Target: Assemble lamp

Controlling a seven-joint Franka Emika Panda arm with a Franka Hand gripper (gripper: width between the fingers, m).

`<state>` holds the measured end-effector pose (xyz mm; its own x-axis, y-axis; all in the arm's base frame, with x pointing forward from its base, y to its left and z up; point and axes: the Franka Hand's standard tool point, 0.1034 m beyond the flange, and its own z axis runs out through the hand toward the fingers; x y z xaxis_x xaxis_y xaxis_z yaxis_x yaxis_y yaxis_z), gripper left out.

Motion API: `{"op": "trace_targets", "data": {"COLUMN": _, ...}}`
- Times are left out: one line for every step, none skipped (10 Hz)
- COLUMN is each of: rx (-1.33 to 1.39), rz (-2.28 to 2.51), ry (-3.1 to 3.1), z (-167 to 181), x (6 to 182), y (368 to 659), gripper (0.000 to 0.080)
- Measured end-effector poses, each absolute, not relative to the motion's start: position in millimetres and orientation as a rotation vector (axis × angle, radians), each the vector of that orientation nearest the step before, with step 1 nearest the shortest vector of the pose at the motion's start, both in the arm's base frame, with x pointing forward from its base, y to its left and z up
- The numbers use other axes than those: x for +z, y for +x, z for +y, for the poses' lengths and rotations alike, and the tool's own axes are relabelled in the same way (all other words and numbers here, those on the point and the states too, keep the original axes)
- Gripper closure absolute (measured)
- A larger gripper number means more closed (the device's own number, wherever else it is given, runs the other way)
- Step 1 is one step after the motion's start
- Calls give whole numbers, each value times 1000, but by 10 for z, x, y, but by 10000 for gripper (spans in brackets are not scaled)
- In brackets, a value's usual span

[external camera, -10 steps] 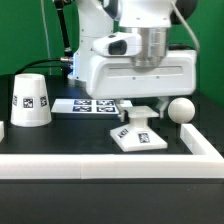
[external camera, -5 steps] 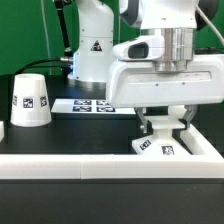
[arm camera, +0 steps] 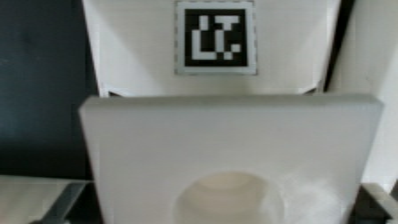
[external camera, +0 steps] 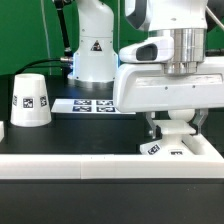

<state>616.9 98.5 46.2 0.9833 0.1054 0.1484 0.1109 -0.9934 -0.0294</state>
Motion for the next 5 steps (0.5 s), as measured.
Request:
{"op": "trace_targets", "data": {"rx": -227, "rz": -165, "ry": -3091, "z": 989, "x": 465, "y": 6171, "gripper": 263}}
{"op": "trace_targets", "data": {"rx": -226, "rz": -170, "ry": -3091, "z": 987, "x": 462, "y": 6169, "gripper": 193}}
{"op": "trace_targets", "data": {"rx": -226, "rz": -171, "ry": -3091, "z": 987, "x": 462, "y": 6168, "gripper": 193}}
{"op": "trace_targets", "data": {"rx": -226, "rz": -171, "ry": -3091, "z": 988, "x": 461, "y": 6168, "gripper": 119}}
{"op": "trace_targets", "data": {"rx": -226, "rz": -172, "ry": -3091, "z": 988, "x": 461, "y": 6167, "gripper": 119}}
